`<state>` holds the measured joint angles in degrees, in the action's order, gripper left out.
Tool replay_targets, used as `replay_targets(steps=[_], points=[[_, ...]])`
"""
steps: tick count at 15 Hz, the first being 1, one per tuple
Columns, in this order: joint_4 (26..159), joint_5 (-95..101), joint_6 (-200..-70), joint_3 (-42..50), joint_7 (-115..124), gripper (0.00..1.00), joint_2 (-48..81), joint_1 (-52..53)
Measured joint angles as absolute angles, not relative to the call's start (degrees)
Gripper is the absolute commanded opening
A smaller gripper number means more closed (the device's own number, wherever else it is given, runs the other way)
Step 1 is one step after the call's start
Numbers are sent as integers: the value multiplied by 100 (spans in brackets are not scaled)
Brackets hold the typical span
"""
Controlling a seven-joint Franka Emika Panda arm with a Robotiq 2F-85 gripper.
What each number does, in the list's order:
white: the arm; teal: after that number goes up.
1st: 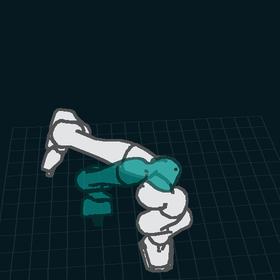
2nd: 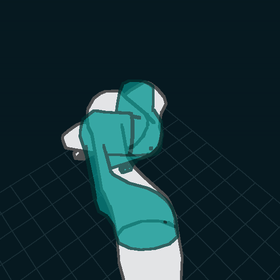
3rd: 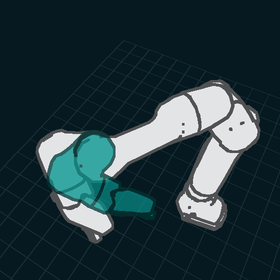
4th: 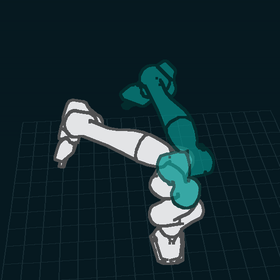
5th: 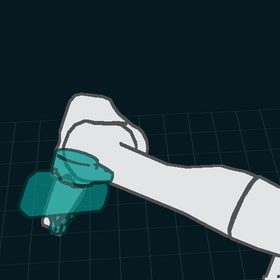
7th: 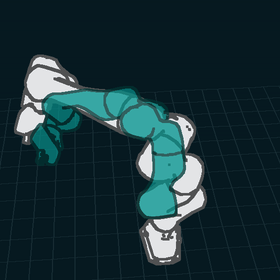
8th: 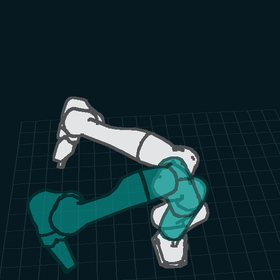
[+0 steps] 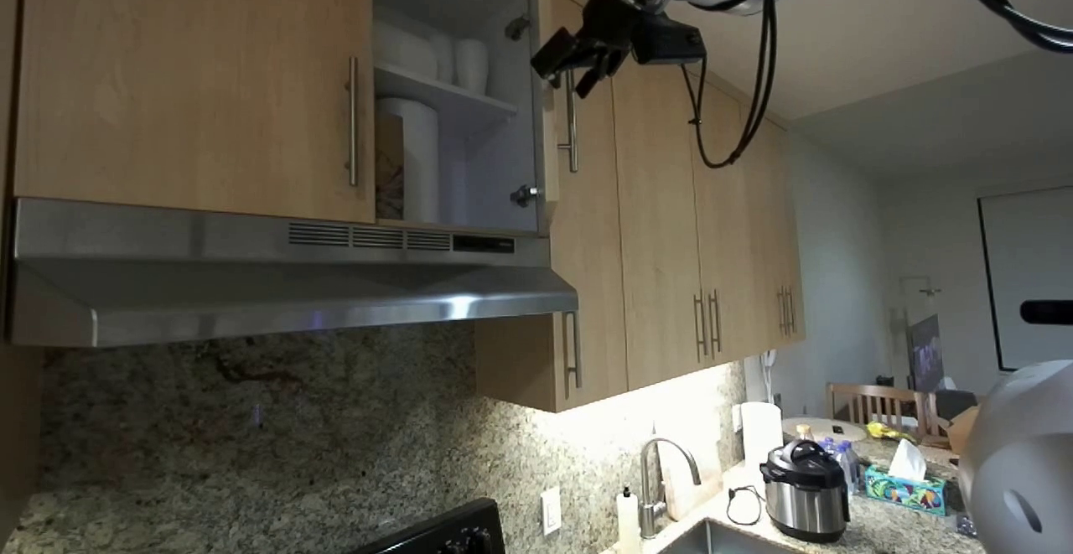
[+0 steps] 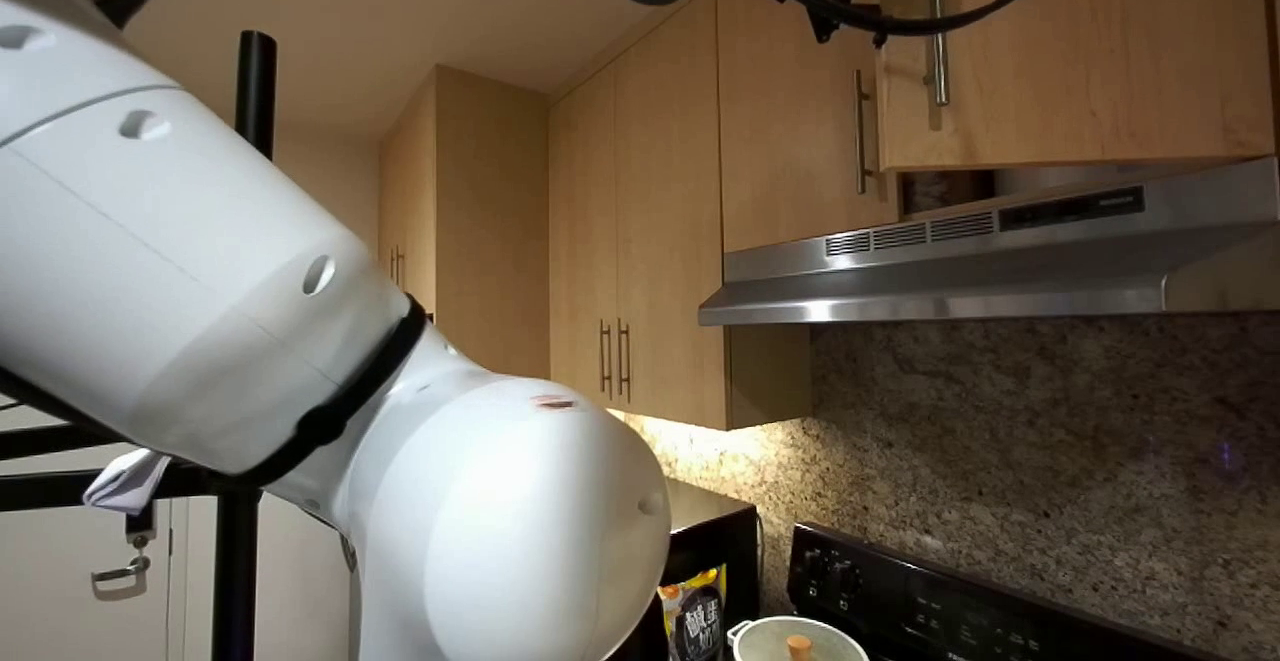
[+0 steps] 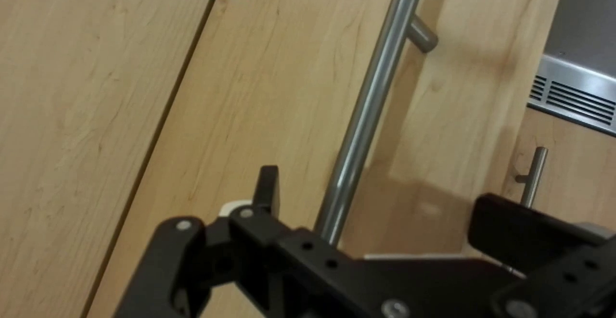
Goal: Fully close the cupboard
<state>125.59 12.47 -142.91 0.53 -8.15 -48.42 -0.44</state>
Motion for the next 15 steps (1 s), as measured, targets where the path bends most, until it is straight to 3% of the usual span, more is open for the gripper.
replay_targets(steps=[7, 15], points=[[11923, 1342, -15322, -1291, 1284, 100, -3517, -990], [10435, 2692, -15158, -2687, 3046, 100, -2186, -2198]])
